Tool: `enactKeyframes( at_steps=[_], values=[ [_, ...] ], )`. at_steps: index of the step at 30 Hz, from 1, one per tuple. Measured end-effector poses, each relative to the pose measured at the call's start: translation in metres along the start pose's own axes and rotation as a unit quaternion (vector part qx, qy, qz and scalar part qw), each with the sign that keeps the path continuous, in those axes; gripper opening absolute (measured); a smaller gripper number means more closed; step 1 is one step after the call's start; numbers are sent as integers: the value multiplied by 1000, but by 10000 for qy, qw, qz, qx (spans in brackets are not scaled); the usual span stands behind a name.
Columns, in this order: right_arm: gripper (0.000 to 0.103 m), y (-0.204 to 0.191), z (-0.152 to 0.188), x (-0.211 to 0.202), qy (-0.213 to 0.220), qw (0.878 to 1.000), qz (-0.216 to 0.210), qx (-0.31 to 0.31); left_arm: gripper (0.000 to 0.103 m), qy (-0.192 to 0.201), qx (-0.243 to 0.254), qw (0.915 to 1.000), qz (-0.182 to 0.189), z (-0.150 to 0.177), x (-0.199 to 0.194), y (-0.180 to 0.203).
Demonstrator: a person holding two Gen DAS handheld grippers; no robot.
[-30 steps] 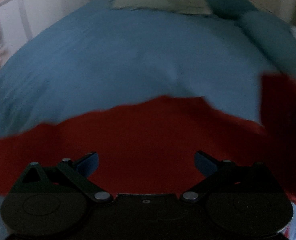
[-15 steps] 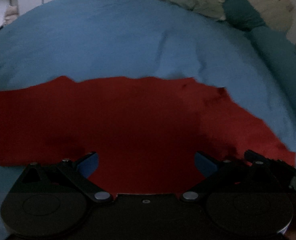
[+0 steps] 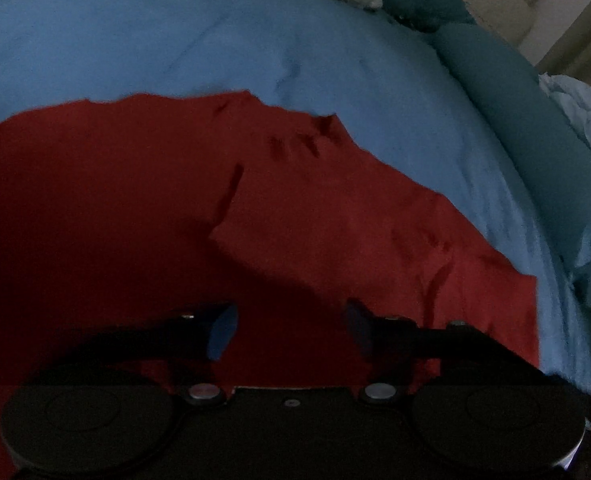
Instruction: Fold small clothes
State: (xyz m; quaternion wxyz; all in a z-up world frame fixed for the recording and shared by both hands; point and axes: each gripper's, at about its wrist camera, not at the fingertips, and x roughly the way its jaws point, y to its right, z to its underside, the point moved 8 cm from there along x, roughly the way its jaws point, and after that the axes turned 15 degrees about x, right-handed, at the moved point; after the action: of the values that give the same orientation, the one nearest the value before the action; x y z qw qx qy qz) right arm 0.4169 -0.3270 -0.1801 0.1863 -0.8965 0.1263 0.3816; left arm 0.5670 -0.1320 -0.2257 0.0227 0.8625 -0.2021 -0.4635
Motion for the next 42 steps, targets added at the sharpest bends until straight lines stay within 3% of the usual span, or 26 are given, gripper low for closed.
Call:
enactKeyframes(
  at_steps=[3, 4, 6, 9, 12, 17, 21, 25, 27, 31, 35, 38, 39, 42],
  values=[
    [93, 17, 11, 4, 91, 9991, 342, 216, 40, 172, -66, 9998, -103, -6, 2, -4],
    [93, 23, 14, 4, 163, 9982, 521, 266, 23, 205, -103, 9996, -133, -9, 3, -7],
    [93, 33, 19, 2, 313, 9937, 1040, 293, 5, 272, -159, 9994, -150, -15, 2, -13],
    [93, 39, 24, 4, 302, 9891, 1412, 284, 4, 595, -107, 9981, -153, -35, -2, -8],
    [93, 35, 25, 14, 113, 9893, 1438, 219, 4, 1074, 148, 9937, -289, -58, -36, -5],
    [93, 25, 17, 30, 2, 9901, 1401, -101, 4, 1770, 313, 9789, -970, -78, -101, -34],
    [93, 16, 7, 46, 61, 9903, 1348, -337, 4, 1856, 239, 9705, -1522, -63, -117, -72],
    [94, 23, 2, 50, 159, 9897, 1339, -487, 4, 1661, -128, 9739, -1538, -43, -104, -96],
    [94, 39, -4, 48, 235, 9852, 1577, -632, 4, 1653, -251, 9739, -1533, -34, -105, -102],
    [95, 66, -4, 48, -13, 9918, 1273, -110, 4, 1406, -454, 9772, -1522, -5, -98, -113],
    [95, 68, -6, 47, -96, 9940, 1063, -254, 8, 887, -541, 9832, -1503, 31, -84, -125],
    [96, 69, -5, 42, -281, 9946, 931, -350, 26, 565, -558, 9830, -1654, 50, -89, -132],
    [96, 69, -4, 40, -407, 9944, 895, -378, 37, 537, -562, 9820, -1719, 54, -96, -134],
    [97, 48, -8, 18, -564, 9936, 662, -714, 57, 515, -182, 9741, -2193, 53, -122, -129]
  ],
)
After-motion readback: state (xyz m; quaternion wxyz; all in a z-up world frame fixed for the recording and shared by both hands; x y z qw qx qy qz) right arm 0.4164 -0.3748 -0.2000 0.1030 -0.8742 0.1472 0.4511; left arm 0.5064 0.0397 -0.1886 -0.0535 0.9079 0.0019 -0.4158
